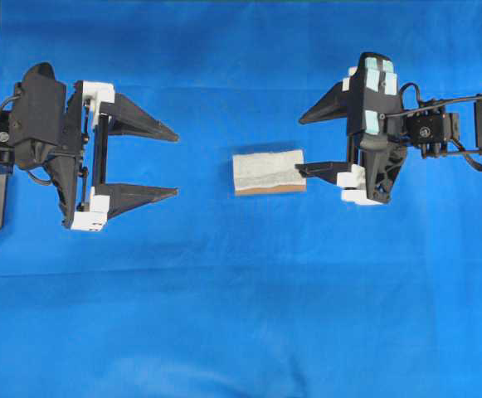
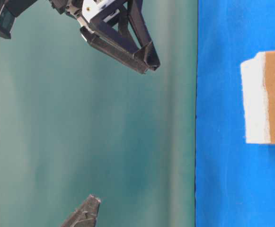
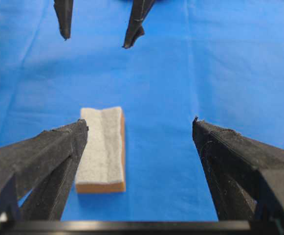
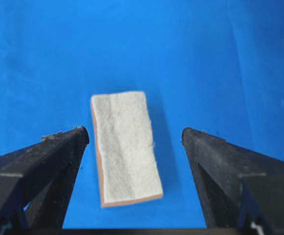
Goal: Hand over the sponge with the left arm and wipe it with the right arm.
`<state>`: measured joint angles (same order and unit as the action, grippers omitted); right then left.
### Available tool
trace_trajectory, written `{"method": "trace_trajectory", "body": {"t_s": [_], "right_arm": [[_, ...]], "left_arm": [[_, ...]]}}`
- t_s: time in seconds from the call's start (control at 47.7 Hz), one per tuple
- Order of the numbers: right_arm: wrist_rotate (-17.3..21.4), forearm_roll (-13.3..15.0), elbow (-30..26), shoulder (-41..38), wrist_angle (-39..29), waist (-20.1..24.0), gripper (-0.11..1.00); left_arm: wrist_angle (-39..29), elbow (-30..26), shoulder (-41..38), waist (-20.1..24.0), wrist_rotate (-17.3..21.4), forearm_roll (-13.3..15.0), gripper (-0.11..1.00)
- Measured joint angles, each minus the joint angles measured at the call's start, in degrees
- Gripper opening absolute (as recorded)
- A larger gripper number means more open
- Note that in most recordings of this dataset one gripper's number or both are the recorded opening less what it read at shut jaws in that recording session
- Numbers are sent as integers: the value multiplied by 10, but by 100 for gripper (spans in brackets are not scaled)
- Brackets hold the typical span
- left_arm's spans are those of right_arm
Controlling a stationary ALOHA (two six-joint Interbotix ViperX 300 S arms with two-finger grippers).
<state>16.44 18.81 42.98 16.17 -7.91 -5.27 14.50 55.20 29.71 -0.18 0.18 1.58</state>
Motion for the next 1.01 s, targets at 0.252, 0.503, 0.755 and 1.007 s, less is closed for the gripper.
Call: {"method": "trace_trajectory", "body": {"t_s": [0.252,0.503,0.755,1.007], "right_arm": [[0,0,14,65,-6,3,74],[2,0,66,206,-41,3,74],[2,-2,116,350,-110,11,74],[7,-19,198,453,-117,15,74]], "left_arm": [[-25,0,36,0,-2,0,84],[-89,17,127,0,-1,0,84],[-163,39,241,0,12,-1,84],[-175,100,338,1,42,-1,84]]}}
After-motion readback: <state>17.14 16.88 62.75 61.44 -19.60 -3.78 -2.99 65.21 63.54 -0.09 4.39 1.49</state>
